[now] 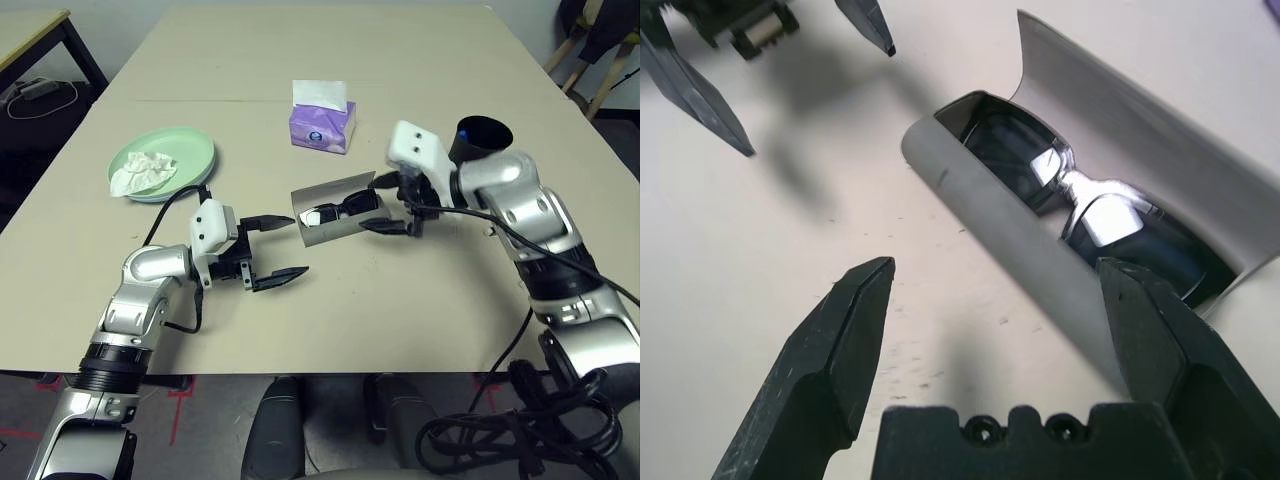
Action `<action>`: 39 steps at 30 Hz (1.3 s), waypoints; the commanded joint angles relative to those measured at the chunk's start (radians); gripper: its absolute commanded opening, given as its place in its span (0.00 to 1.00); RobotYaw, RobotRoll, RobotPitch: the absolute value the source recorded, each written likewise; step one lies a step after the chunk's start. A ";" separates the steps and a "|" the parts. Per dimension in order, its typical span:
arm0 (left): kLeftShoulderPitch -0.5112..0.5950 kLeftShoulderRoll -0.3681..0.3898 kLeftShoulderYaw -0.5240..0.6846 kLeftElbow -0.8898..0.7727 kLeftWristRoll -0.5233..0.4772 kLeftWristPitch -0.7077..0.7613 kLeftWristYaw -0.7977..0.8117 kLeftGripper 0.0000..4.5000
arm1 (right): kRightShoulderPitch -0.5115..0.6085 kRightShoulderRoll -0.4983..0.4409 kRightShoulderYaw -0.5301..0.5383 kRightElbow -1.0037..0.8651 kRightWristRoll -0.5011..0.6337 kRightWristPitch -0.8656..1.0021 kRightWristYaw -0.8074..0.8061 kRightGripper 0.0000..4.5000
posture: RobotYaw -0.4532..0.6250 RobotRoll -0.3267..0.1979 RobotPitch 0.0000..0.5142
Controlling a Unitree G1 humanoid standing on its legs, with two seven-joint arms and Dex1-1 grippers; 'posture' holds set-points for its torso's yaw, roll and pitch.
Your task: Organize and tidy the items on the table.
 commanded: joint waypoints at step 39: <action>-0.232 -0.127 0.081 0.495 0.063 -0.170 0.070 0.52 | 0.316 -0.057 -0.190 0.340 0.286 -0.889 -0.062 1.00 | 0.51 0.62 0.21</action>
